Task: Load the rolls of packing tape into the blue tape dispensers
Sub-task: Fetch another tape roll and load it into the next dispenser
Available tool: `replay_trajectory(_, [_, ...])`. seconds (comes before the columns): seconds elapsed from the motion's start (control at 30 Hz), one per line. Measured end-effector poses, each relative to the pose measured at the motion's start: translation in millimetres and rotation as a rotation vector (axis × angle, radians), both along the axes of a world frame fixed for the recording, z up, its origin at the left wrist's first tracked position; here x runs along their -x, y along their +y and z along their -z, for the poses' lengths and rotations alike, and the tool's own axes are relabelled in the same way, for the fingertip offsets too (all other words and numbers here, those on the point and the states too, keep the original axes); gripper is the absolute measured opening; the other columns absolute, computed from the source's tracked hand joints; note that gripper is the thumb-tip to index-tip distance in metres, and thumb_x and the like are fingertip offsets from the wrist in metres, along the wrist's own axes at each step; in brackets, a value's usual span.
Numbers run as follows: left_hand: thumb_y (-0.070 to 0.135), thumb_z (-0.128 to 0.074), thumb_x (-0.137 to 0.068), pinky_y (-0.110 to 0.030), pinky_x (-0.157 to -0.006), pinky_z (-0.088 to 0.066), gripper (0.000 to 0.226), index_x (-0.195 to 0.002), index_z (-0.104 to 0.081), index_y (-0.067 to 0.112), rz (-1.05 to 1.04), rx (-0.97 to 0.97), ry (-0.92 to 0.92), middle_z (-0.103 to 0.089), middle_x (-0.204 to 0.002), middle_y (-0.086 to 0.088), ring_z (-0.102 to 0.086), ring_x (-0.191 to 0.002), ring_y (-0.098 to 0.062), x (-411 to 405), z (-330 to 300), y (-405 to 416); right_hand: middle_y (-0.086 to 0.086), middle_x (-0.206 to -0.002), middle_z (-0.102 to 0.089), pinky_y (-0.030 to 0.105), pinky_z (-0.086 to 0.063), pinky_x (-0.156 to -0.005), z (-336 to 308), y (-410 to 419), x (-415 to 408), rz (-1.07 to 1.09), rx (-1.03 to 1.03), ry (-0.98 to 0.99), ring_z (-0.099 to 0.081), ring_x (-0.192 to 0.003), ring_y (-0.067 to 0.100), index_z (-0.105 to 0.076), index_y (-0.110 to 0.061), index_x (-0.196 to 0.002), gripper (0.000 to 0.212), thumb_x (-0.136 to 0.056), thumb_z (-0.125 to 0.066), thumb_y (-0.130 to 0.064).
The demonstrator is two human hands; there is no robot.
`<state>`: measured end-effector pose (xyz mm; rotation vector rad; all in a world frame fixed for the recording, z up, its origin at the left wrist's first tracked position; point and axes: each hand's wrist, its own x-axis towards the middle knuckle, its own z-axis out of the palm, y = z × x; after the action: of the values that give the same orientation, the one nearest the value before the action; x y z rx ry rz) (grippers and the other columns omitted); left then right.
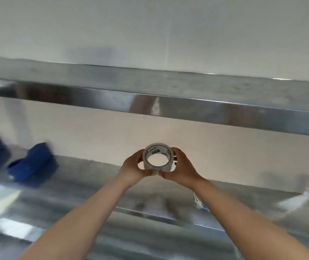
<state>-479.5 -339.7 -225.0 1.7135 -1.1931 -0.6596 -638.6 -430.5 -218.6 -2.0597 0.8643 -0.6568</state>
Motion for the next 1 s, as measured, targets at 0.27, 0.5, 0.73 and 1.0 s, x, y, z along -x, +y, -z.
replay_trajectory(0.27, [0.017,-0.085,-0.061,-0.007,-0.082,-0.038,0.074,-0.126,-0.05,0.017,-0.217,0.012,-0.066,-0.061,-0.114,0.005,-0.056,-0.108,-0.01,-110,-2,115,-0.009,-0.114,-0.049,0.021,-0.041,-0.086,-2,79,-139,-0.225,-0.06,0.049,-0.051,-0.107,0.012,-0.039,-0.021,-0.121,0.075,-0.061,-0.083,-0.02])
replay_trajectory(0.5, [0.024,-0.085,-0.06,-0.034,-0.097,-0.048,0.071,-0.122,-0.051,0.024,-0.338,-0.022,-0.068,-0.063,-0.115,0.005,-0.058,-0.11,-0.017,-224,2,224,-0.007,-0.113,-0.048,0.016,-0.04,-0.082,7,174,-271,-0.313,-0.09,0.055,-0.05,-0.106,0.011,-0.038,-0.013,-0.128,0.082,-0.06,-0.084,-0.018])
replay_trajectory(0.73, [0.03,-0.085,-0.06,-0.036,-0.095,-0.049,0.075,-0.125,-0.051,0.024,-0.352,-0.051,-0.109,-0.064,-0.113,0.007,-0.058,-0.105,-0.015,-323,4,289,-0.011,-0.114,-0.053,-0.001,-0.042,-0.074,16,245,-372,-0.327,-0.132,0.007,-0.055,-0.099,-0.002,-0.039,-0.018,-0.127,0.091,-0.051,-0.088,-0.03])
replay_trajectory(1.0, [0.039,-0.084,-0.055,-0.035,-0.095,-0.05,0.07,-0.117,-0.053,0.034,-0.303,-0.074,-0.068,-0.066,-0.11,0.014,-0.06,-0.106,-0.008,-391,12,283,-0.02,-0.104,-0.054,0.003,-0.043,-0.08,26,244,-440,-0.26,-0.028,0.002,-0.056,-0.098,-0.011,-0.04,-0.03,-0.11,0.073,-0.053,-0.086,-0.027])
